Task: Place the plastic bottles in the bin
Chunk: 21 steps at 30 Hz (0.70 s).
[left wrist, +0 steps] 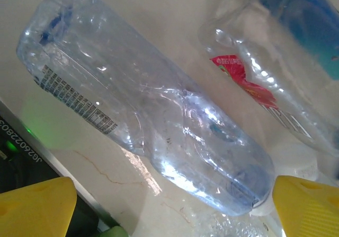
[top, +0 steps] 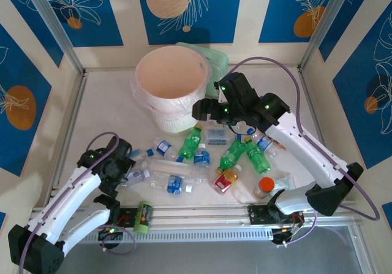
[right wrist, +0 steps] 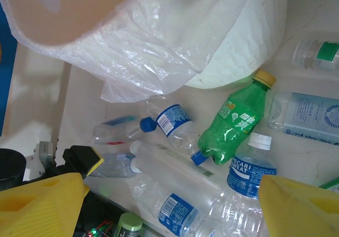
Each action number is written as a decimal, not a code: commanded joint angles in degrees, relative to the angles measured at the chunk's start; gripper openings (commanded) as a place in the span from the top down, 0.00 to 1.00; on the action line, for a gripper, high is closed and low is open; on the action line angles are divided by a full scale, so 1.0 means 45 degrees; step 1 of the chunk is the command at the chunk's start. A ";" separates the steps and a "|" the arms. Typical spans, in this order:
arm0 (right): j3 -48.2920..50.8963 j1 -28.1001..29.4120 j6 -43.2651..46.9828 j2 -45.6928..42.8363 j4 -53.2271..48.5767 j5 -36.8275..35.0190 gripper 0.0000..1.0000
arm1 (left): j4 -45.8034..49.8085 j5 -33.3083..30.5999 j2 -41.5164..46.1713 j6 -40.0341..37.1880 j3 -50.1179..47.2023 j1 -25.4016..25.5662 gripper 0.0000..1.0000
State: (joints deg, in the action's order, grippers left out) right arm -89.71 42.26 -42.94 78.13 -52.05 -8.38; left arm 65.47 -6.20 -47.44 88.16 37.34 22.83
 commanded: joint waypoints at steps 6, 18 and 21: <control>0.0931 -0.0006 -0.0570 -0.0556 0.0200 0.0090 0.14 | -0.0016 0.0579 -0.0518 0.0995 -0.0793 -0.0112 0.07; 0.1734 -0.0053 -0.0892 -0.0967 0.0132 -0.0017 0.14 | -0.1934 0.0537 -0.1690 0.1277 -0.1471 -0.0106 0.08; 0.1918 -0.0094 -0.0971 -0.1029 0.0139 0.0007 0.14 | -0.2251 0.0557 -0.1999 0.1346 -0.1603 -0.0112 0.08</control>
State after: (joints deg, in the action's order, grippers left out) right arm -82.21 42.19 -46.22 74.72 -51.40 -8.40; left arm 56.84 -4.47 -55.53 92.73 30.83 22.83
